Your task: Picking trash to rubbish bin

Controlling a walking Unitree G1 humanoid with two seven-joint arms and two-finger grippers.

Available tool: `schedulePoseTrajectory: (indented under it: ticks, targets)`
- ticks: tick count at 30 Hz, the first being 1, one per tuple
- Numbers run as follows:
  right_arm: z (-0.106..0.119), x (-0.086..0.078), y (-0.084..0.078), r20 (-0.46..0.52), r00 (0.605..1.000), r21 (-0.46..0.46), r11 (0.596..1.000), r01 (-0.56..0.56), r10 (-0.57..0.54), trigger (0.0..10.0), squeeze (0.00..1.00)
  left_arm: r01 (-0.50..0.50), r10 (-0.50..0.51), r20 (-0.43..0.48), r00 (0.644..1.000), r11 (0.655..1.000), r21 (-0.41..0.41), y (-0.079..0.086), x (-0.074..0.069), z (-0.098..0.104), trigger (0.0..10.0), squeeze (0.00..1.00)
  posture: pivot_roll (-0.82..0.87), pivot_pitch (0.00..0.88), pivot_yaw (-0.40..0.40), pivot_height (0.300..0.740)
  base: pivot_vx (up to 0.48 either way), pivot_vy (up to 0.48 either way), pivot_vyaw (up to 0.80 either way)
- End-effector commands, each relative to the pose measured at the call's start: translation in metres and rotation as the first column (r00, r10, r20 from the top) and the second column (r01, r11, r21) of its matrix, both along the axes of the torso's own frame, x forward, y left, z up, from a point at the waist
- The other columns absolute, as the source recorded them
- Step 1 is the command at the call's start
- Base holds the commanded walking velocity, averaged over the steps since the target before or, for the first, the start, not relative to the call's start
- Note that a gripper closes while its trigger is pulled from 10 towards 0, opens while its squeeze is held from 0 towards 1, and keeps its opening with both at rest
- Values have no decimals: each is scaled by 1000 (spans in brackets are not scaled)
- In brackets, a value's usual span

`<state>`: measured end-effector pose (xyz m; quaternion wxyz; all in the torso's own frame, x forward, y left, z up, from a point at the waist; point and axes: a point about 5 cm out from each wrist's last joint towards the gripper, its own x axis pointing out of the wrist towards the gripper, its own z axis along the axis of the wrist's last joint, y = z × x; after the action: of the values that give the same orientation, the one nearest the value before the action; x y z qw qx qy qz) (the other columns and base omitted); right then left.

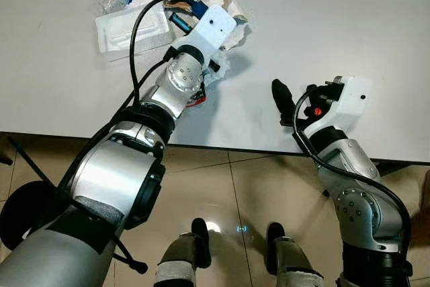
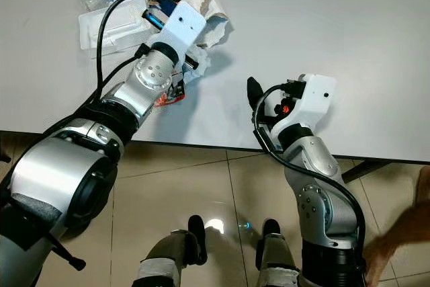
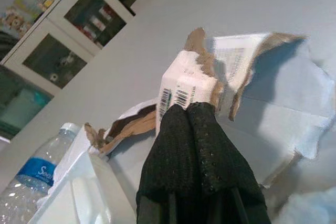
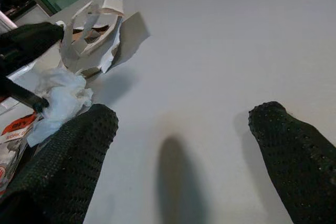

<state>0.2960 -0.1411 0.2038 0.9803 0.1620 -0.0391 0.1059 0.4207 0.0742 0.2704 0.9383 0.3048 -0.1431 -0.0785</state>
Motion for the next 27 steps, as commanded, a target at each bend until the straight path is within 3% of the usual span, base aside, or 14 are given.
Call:
schedulePoseTrajectory:
  ticks: [1, 9, 11, 15, 18, 19, 20, 21, 27]
  targets:
    - [-17, 0, -1, -81, 997, -2, 1000, 4, -4, 10000, 0, -2, 2, 4, 1000, 999, -35, 4, 2, 11, 10000, 0, -92, 373, 142, 740, 0, 0, 0]
    - [-16, 1, -1, -77, 997, -4, 1000, 4, -4, 10000, 0, 2, 5, 47, 999, 990, -141, 6, 2, 34, 10000, 0, -96, 373, 139, 740, 0, 0, 0]
    - [-15, 1, -2, -77, 997, -7, 1000, 5, -6, 10000, 0, 34, -17, 92, 996, 982, -188, 4, 1, 48, 10000, 0, -95, 371, 138, 740, 0, 0, 0]
    - [-15, 2, -3, -77, 997, -8, 1000, 6, -6, 10000, 0, 63, -39, 120, 992, 977, -204, 1, -1, 56, 10000, 0, -91, 374, 136, 740, 0, 0, 0]
    - [-16, 2, -3, -77, 997, -8, 1000, 5, -5, 10000, 0, 72, -52, 119, 991, 983, -171, -1, -1, 56, 10000, 0, -89, 374, 136, 740, 0, 0, 0]
    - [-15, 2, -3, -77, 997, -9, 1000, 4, -5, 10000, 0, 72, -56, 115, 992, 987, -143, -2, -1, 54, 10000, 424, -88, 374, 137, 740, 0, 0, 0]
    - [-15, 2, -3, -77, 997, -9, 1000, 4, -5, 10000, 0, 71, -56, 114, 992, 989, -130, -3, -1, 53, 10000, 424, -88, 374, 137, 740, 0, 0, 0]
    - [-16, 2, -3, -78, 997, -9, 1000, 5, -6, 10000, 0, 60, -48, 100, 994, 991, -120, -2, 0, 50, 10000, 1000, -88, 374, 137, 740, 0, 0, 0]
    - [-16, 2, -2, -80, 997, -11, 1000, 2, -3, 10000, 0, 66, -54, 107, 993, 991, -118, -1, 0, 53, 10000, 1000, -88, 377, 136, 740, 0, 0, 0]
